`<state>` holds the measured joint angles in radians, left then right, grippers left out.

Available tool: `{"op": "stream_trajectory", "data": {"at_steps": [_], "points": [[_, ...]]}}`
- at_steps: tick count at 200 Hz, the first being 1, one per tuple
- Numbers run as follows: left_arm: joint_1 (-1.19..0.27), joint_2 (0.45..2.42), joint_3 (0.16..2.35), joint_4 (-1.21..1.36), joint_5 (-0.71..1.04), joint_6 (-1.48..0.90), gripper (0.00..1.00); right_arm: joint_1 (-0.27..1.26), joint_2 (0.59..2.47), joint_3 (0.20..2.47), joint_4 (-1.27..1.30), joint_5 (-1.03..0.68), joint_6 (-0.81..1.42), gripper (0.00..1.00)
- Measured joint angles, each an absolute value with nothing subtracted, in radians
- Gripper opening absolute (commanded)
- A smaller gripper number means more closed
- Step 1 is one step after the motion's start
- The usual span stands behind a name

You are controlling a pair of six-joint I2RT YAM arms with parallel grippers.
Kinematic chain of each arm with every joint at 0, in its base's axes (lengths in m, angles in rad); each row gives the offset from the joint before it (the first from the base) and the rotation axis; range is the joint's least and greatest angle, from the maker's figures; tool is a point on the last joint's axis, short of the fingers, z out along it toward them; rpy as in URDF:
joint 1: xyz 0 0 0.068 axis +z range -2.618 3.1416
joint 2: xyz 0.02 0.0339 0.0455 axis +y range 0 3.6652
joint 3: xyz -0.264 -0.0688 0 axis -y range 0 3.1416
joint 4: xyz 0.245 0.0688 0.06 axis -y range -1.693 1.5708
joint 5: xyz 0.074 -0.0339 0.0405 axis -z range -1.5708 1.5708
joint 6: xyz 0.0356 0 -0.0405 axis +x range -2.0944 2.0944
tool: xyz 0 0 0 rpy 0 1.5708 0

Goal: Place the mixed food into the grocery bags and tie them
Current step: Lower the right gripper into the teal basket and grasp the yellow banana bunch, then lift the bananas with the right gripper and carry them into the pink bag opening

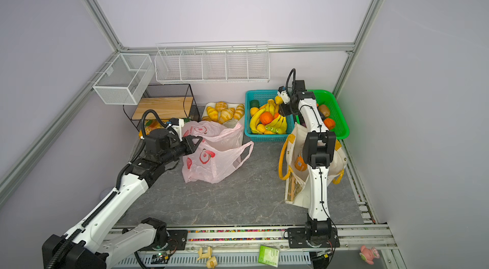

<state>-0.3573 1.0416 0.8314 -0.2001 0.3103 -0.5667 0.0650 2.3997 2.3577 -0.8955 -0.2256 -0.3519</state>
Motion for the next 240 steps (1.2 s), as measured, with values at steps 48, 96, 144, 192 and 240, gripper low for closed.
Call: {"op": "stream_trajectory", "data": {"at_steps": [48, 96, 144, 192, 240], "points": [[-0.357, 1.042, 0.831, -0.200, 0.310, -0.567, 0.00, 0.061, 2.424, 2.384, -0.907, -0.226, -0.371, 0.38], [-0.357, 1.042, 0.831, -0.200, 0.310, -0.567, 0.00, 0.053, 2.424, 2.386, -0.925, -0.232, -0.382, 0.22], [-0.357, 1.042, 0.831, -0.200, 0.311, -0.567, 0.00, 0.042, 2.407, 2.386, -0.941, -0.288, -0.359, 0.12], [-0.357, 1.042, 0.831, -0.199, 0.317, -0.567, 0.00, 0.041, 2.241, 2.254, -0.923, -0.332, -0.279, 0.07], [-0.357, 1.042, 0.830, -0.182, 0.339, -0.588, 0.00, 0.041, 2.010, 2.057, -0.825, -0.380, -0.128, 0.07]]}}
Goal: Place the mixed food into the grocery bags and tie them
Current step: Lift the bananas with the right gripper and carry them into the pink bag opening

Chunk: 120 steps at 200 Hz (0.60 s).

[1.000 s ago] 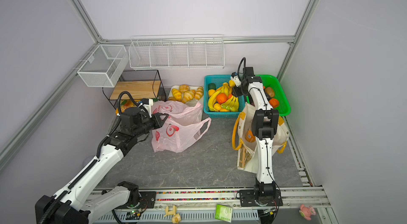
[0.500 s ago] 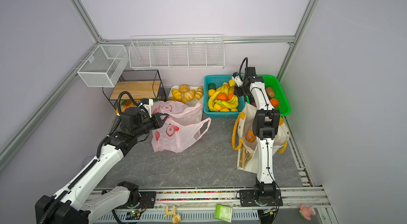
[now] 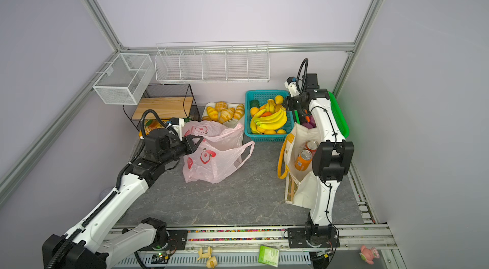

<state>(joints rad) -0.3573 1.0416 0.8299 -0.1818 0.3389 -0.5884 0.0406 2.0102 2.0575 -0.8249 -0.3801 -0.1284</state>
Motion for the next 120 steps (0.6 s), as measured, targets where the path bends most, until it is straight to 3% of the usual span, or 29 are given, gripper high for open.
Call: {"op": "stream_trajectory", "data": {"at_steps": [76, 120], "points": [[-0.357, 1.041, 0.812, -0.154, 0.361, -0.646, 0.00, 0.124, 1.590, 1.568, -0.665, -0.285, 0.064, 0.07], [-0.357, 1.041, 0.811, -0.126, 0.398, -0.683, 0.00, 0.258, 1.504, 1.456, -0.610, -0.131, 0.068, 0.07]]}}
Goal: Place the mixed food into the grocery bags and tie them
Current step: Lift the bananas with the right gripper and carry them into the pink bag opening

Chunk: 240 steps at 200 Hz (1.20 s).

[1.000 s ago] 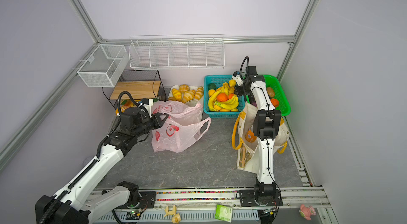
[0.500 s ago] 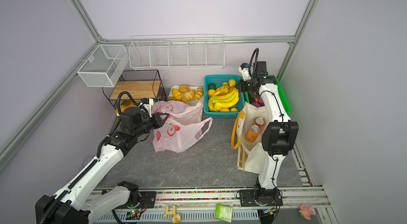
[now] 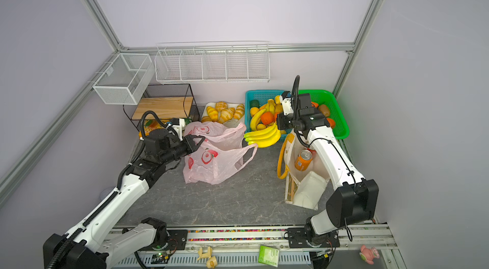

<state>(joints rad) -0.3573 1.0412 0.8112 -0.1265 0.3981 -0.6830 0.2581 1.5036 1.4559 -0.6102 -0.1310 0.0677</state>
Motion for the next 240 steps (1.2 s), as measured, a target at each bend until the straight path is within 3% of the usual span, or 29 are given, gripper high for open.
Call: {"op": "stream_trajectory", "data": {"at_steps": [78, 145, 240], "points": [[-0.362, 1.049, 0.785, -0.079, 0.443, -0.752, 0.00, 0.385, 1.483, 1.332, -0.471, -0.049, 0.060, 0.07], [-0.439, 1.053, 0.778, -0.025, 0.442, -0.835, 0.00, 0.559, 1.421, 1.185, -0.268, 0.031, 0.170, 0.07], [-0.501, 1.111, 0.730, 0.173, 0.421, -1.049, 0.00, 0.688, 1.328, 0.925, 0.068, 0.102, 0.302, 0.08]]}}
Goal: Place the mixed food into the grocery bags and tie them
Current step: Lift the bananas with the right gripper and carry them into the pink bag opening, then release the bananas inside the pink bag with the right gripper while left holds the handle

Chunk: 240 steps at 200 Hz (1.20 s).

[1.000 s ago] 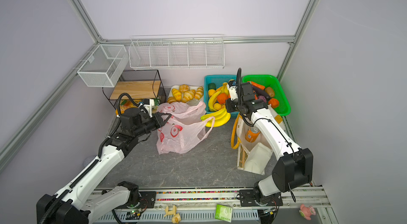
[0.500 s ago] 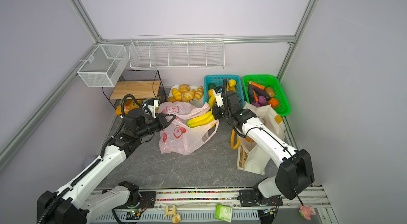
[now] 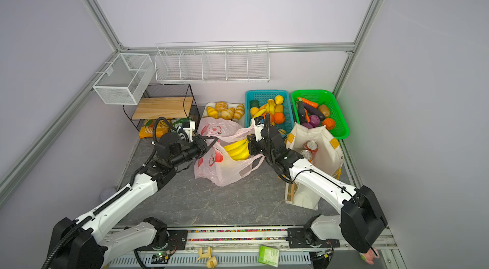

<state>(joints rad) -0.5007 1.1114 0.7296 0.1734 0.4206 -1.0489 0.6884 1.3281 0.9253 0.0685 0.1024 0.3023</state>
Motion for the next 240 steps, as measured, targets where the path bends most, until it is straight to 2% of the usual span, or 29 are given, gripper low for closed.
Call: {"op": "stream_trajectory", "data": {"at_steps": [65, 104, 161, 240], "points": [[-0.517, 1.119, 0.730, 0.204, 0.419, -1.092, 0.00, 0.749, 1.396, 0.926, 0.075, 0.435, 0.191, 0.08], [-0.517, 1.120, 0.730, 0.204, 0.421, -1.092, 0.00, 0.750, 1.423, 0.931, 0.072, 0.527, 0.141, 0.08], [-0.548, 1.128, 0.730, 0.211, 0.414, -1.112, 0.00, 0.785, 1.454, 0.936, 0.108, 0.488, 0.252, 0.08], [-0.608, 1.157, 0.668, 0.289, 0.361, -1.265, 0.00, 0.814, 1.449, 0.902, 0.277, 0.361, 0.448, 0.11]]}}
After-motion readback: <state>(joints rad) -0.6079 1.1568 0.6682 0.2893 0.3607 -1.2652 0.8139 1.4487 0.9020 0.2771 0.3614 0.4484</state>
